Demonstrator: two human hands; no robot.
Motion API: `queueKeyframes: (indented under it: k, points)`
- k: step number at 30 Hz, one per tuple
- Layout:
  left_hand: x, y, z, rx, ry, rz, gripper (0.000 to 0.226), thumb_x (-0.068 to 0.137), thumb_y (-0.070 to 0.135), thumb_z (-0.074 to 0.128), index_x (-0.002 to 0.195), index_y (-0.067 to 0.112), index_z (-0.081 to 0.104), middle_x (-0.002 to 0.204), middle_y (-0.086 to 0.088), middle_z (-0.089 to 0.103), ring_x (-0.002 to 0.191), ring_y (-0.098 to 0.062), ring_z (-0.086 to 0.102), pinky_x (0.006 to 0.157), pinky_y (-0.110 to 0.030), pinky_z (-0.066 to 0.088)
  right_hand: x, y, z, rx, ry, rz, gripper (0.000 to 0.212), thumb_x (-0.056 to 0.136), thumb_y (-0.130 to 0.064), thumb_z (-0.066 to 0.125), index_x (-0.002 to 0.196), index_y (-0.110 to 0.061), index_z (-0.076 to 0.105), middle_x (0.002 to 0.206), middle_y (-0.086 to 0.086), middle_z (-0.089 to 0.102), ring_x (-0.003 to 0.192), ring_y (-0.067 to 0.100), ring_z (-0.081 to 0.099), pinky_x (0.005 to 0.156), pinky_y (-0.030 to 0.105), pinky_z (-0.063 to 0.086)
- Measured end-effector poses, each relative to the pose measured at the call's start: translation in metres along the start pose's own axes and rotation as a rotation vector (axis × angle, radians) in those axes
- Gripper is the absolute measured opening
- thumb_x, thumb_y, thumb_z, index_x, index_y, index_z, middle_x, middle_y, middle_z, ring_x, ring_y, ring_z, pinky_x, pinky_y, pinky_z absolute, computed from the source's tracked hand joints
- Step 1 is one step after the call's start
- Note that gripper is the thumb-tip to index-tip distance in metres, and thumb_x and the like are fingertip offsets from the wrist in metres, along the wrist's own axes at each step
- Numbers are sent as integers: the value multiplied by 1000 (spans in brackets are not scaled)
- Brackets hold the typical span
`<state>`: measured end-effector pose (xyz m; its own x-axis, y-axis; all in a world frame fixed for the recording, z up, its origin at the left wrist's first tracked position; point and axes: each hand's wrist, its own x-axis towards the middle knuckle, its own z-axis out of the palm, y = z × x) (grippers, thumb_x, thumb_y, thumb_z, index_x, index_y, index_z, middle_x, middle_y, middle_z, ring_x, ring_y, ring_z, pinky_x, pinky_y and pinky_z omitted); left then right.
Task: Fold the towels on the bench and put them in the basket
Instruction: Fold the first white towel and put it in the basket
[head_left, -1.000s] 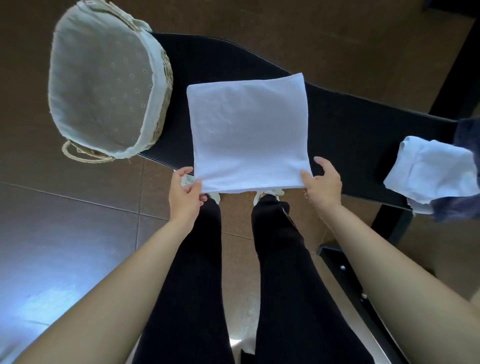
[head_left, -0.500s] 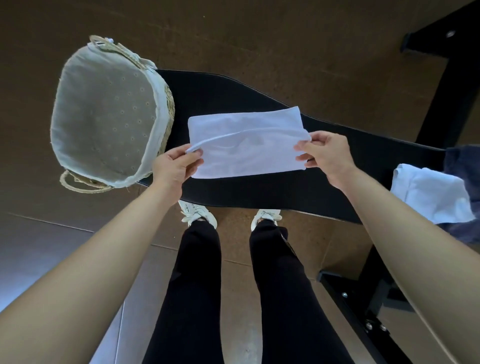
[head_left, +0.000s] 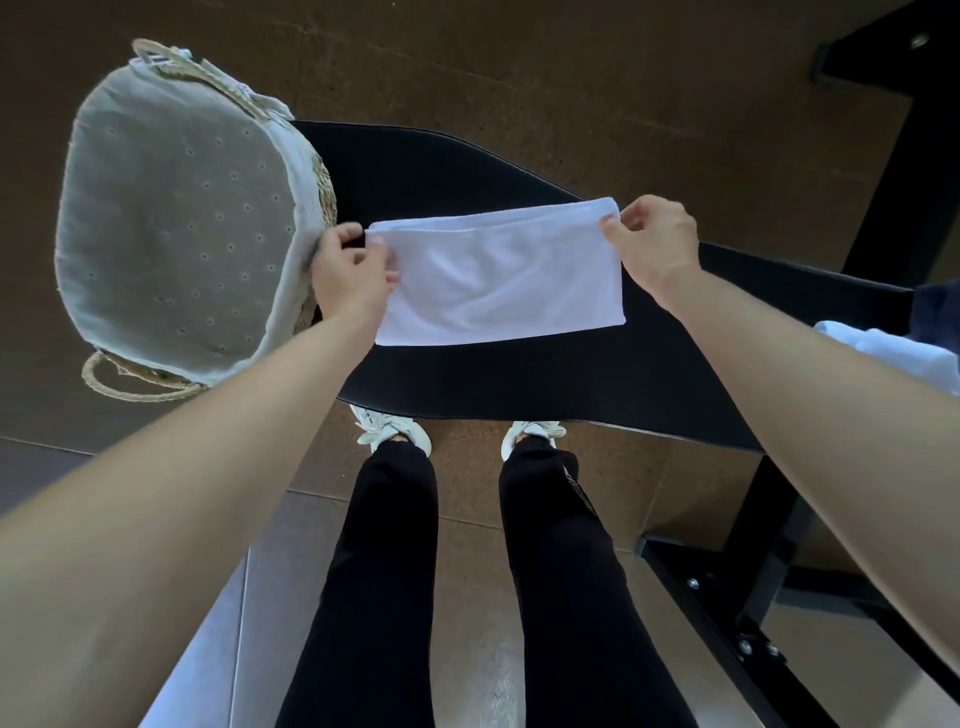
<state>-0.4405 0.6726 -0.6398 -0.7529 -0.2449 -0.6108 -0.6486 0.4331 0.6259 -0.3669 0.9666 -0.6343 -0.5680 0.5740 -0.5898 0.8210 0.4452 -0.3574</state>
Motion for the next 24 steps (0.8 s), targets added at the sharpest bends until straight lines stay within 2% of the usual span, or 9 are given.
queueKeyframes:
  k: [2, 4, 6, 8, 11, 16, 21, 23, 24]
  points:
    - [-13, -7, 1, 214, 14, 267, 23, 94, 19, 60, 117, 20, 55, 86, 4, 65, 69, -18, 68, 75, -38, 58, -2, 1, 5, 55, 13, 37, 35, 95, -45, 66, 117, -17, 61, 109, 0, 64, 98, 16, 63, 81, 29, 53]
    - [-27, -17, 9, 414, -104, 546, 27, 90, 18, 63, 118, 19, 60, 99, 2, 65, 85, -19, 64, 78, -40, 56, -8, 2, 11, 106, 11, 69, 41, 90, -46, 71, 119, -20, 56, 112, 0, 62, 100, 18, 63, 86, 35, 57]
    - [-37, -23, 24, 605, -307, 786, 40, 89, 20, 70, 128, 16, 63, 124, -5, 64, 111, -26, 60, 90, -45, 54, -16, 3, 18, 139, -10, 100, 43, 88, -43, 74, 117, -22, 52, 111, -1, 61, 98, 18, 63, 87, 39, 59]
    - [-38, -27, 41, 835, -437, 899, 62, 89, 25, 74, 146, 16, 52, 154, -6, 48, 137, -33, 44, 105, -48, 47, -24, 3, 25, 168, -44, 122, 43, 88, -40, 76, 115, -21, 50, 110, -1, 61, 99, 19, 63, 87, 39, 57]
    - [-29, -23, 55, 1075, -442, 855, 82, 97, 38, 66, 164, 25, 21, 174, 0, 12, 157, -32, 17, 121, -49, 27, -30, 6, 31, 145, -97, 132, 41, 90, -35, 75, 118, -18, 51, 108, -1, 59, 101, 21, 62, 89, 40, 56]
    - [-15, -20, 53, 1250, -439, 857, 94, 99, 55, 58, 165, 31, -3, 174, -3, -14, 160, -32, -4, 128, -45, -3, -39, 16, 28, 208, -147, 131, 30, 94, -34, 70, 110, -10, 62, 106, 5, 65, 99, 24, 64, 86, 41, 57]
    - [-25, -20, 59, 1238, -471, 843, 96, 98, 52, 60, 165, 31, -5, 173, -2, -17, 160, -35, -8, 127, -48, -5, -57, 19, 7, 417, -214, 111, 29, 93, -26, 74, 116, -13, 62, 111, 3, 69, 101, 20, 69, 87, 47, 62]
    - [-31, -22, 61, 1175, -503, 844, 96, 96, 46, 66, 166, 30, 3, 174, -2, -10, 160, -35, -5, 129, -49, 1, -67, 14, -1, 488, -259, 74, 30, 92, -22, 74, 119, -14, 63, 112, 2, 71, 102, 18, 70, 87, 44, 62]
    - [-33, -23, 59, 1087, -509, 837, 94, 93, 40, 72, 166, 27, 13, 175, -2, -2, 160, -35, 1, 129, -50, 11, -72, 10, -3, 511, -274, 57, 31, 92, -21, 75, 120, -15, 63, 113, 1, 71, 103, 17, 70, 87, 43, 63]
